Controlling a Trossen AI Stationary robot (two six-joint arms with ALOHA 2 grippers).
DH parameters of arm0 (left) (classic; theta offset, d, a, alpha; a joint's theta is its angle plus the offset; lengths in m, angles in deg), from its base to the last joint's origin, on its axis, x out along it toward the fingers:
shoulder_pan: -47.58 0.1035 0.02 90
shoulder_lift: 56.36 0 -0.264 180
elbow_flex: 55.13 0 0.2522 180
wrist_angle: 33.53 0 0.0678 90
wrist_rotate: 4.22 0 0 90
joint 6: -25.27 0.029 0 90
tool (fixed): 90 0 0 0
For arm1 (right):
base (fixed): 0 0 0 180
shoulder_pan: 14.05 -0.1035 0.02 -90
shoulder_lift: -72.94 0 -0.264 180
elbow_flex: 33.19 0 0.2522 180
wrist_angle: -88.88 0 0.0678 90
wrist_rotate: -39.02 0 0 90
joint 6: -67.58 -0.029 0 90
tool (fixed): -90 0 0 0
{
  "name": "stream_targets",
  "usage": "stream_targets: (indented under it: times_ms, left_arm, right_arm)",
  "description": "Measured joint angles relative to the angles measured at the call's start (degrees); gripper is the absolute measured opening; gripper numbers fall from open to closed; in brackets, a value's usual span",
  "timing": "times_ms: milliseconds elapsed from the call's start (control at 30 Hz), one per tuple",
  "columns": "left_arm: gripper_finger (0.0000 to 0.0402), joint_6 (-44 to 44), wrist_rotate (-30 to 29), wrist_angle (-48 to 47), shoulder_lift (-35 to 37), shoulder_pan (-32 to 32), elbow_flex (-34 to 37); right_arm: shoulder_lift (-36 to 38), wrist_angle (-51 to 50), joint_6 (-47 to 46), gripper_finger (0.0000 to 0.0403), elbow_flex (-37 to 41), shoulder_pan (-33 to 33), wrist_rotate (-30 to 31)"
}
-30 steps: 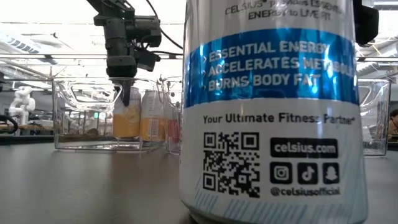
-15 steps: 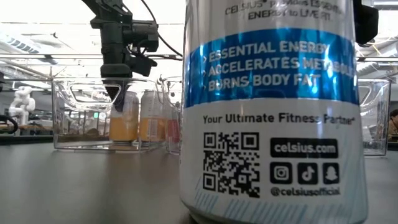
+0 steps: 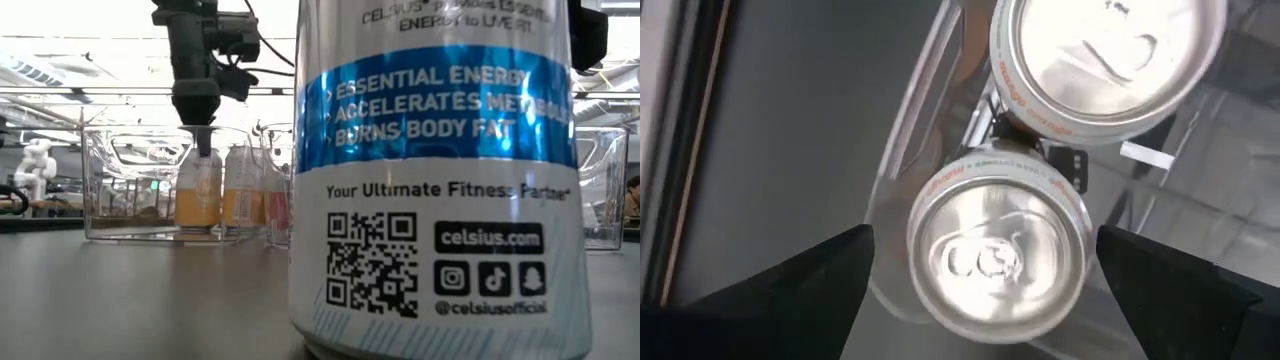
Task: Sort soda cans
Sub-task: Put the left white-blue soda can into the middle right transparent bin
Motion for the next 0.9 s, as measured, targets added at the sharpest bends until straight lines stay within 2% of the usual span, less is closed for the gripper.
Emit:
stream_targets:
  times_ms: [233,467,733,900]
  left_arm:
    - [0.0390,-1.20,0.27,-9.22,0.12,-0.07,-7.16]
    - [0.0390,-8.62,6.63,-10.77,6.70,-2.99,-9.01]
    - [0.0390,-23.15,6.60,-6.16,16.83,-15.10,-8.69]
    - [0.0390,-34.13,-1.46,-4.72,18.44,-26.28,-8.60]
  right_arm:
    - [0.00,0.01,0.83,0.0398,0.00,-0.01,0.01]
    - [0.00,0.02,1.16,0.0398,0.00,-0.01,-0.17]
    - [0.00,0.07,4.25,0.0398,0.02,-0.01,-2.89]
    - [0.00,0.13,4.26,0.0398,0.02,-0.01,-2.99]
